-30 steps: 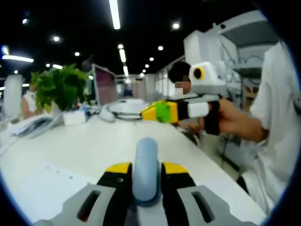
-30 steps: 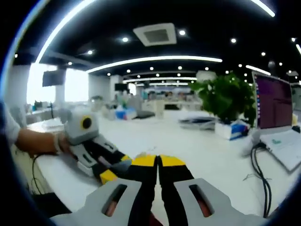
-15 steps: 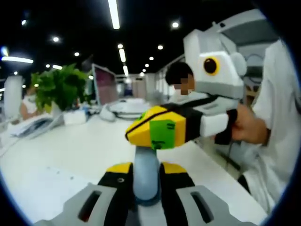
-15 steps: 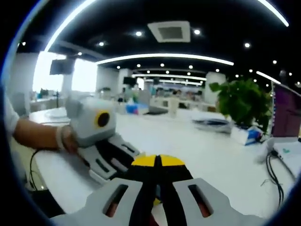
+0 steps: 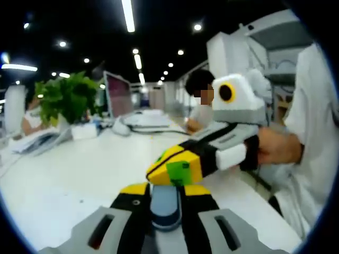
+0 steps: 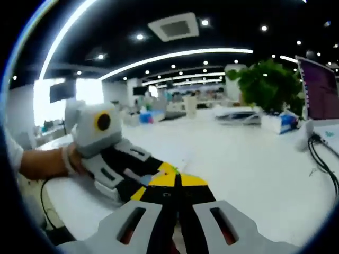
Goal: Pick up the paper insert the paper into the punch align the paper edges press the punch to punch holes
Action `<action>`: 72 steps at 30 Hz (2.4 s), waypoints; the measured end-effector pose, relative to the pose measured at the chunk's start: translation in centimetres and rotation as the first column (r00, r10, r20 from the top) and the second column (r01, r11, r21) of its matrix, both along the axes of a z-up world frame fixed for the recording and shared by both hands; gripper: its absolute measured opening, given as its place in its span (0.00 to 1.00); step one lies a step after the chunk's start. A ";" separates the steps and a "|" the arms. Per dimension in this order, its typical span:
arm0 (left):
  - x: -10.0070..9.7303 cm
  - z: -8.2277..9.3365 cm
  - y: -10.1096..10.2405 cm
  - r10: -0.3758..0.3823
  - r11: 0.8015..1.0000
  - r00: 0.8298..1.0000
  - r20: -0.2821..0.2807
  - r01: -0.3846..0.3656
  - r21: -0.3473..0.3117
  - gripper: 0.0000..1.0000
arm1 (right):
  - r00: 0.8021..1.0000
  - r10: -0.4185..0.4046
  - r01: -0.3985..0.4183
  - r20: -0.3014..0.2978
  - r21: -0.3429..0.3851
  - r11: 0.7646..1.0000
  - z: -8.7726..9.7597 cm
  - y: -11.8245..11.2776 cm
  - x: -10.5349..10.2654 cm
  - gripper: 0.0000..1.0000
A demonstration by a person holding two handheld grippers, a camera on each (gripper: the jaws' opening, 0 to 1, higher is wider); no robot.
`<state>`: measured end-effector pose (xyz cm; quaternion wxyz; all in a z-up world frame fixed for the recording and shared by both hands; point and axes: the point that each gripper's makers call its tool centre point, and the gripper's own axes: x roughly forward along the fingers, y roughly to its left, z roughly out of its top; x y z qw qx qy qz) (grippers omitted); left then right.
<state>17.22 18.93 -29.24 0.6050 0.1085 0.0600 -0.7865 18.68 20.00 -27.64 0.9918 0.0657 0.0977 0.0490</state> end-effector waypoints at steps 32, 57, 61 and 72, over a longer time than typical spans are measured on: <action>-0.5 3.5 0.9 -0.002 0.995 1.000 0.013 0.003 -0.104 0.33 | 0.993 0.088 -0.078 0.083 -0.126 0.989 6.4 -3.0 -3.8 0.18; 4.8 0.6 12.8 0.183 0.983 0.979 -0.092 -0.182 0.017 0.48 | 0.793 0.601 -0.608 -0.100 -0.200 0.769 -0.9 0.7 -3.6 0.39; 4.7 -0.2 12.6 0.184 0.983 0.979 -0.087 -0.181 0.041 0.50 | 0.769 0.632 -0.639 -0.097 -0.169 0.751 -1.4 0.7 -3.5 0.38; 4.5 -0.9 12.8 0.173 0.984 0.983 -0.064 -0.170 0.056 0.49 | 0.693 0.715 -0.720 -0.094 -0.148 0.678 -0.9 0.1 -3.9 0.38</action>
